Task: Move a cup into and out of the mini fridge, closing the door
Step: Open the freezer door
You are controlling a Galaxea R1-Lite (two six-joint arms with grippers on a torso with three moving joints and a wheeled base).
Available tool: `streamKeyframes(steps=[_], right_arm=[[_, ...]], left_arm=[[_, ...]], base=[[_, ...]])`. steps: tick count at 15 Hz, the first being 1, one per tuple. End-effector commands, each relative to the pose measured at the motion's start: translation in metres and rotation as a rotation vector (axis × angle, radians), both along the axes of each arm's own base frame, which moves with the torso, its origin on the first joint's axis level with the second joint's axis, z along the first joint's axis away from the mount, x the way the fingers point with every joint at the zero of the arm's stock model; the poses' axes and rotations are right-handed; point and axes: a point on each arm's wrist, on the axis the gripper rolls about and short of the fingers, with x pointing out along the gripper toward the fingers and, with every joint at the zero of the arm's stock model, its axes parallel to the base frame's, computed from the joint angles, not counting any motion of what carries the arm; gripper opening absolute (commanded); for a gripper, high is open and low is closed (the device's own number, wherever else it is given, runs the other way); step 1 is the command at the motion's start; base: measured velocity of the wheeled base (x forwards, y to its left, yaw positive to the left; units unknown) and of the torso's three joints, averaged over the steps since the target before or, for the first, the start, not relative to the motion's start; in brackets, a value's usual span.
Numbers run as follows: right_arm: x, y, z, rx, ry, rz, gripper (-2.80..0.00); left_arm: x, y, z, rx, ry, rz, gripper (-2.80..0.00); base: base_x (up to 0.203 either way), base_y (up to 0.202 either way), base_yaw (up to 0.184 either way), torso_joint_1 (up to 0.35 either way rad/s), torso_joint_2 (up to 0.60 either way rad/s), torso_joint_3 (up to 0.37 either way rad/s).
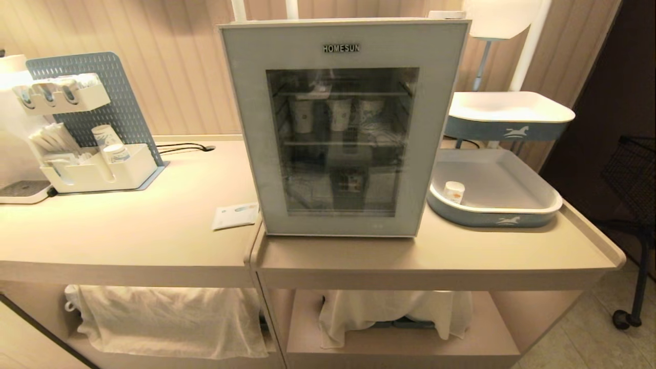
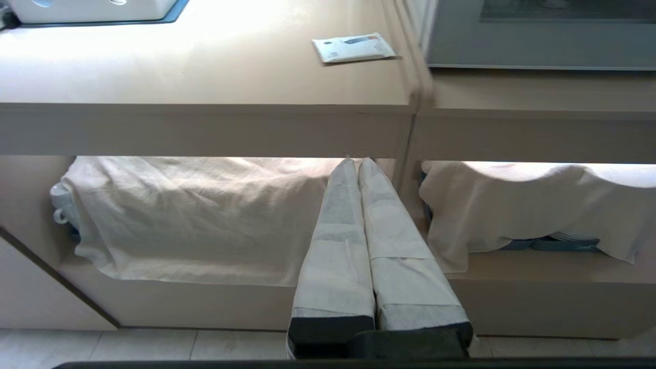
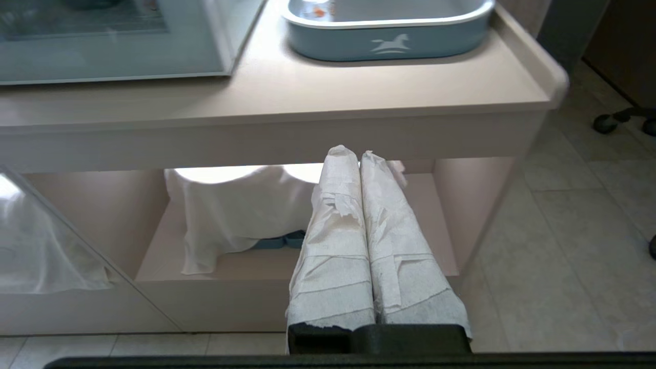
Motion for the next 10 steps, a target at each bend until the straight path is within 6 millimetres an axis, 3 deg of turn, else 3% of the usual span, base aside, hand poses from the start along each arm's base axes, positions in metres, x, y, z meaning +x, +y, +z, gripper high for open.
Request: streamKeyframes(steps=[1, 5, 10], right_arm=[[0.0001, 0.0000, 0.0000, 0.000, 0.002, -0.002, -2.80], [0.0001, 0.0000, 0.0000, -0.001, 0.002, 0.001, -2.80], [0.0000, 0.0000, 0.0002, -0.002, -0.001, -0.001, -2.80]], left_arm=[[0.0000, 0.0000, 0.0000, 0.000, -0.001, 0.000, -2.80], [0.0000, 0.0000, 0.0000, 0.000, -0.001, 0.000, -2.80], [0.0000, 0.0000, 0.0000, 0.000, -0.001, 0.000, -2.80]], base=[[0.000, 0.194, -0.001, 0.002, 0.00, -0.001], [0.000, 0.138, 0.002, 0.003, 0.00, 0.004], [0.000, 0.000, 0.000, 0.000, 0.00, 0.000]])
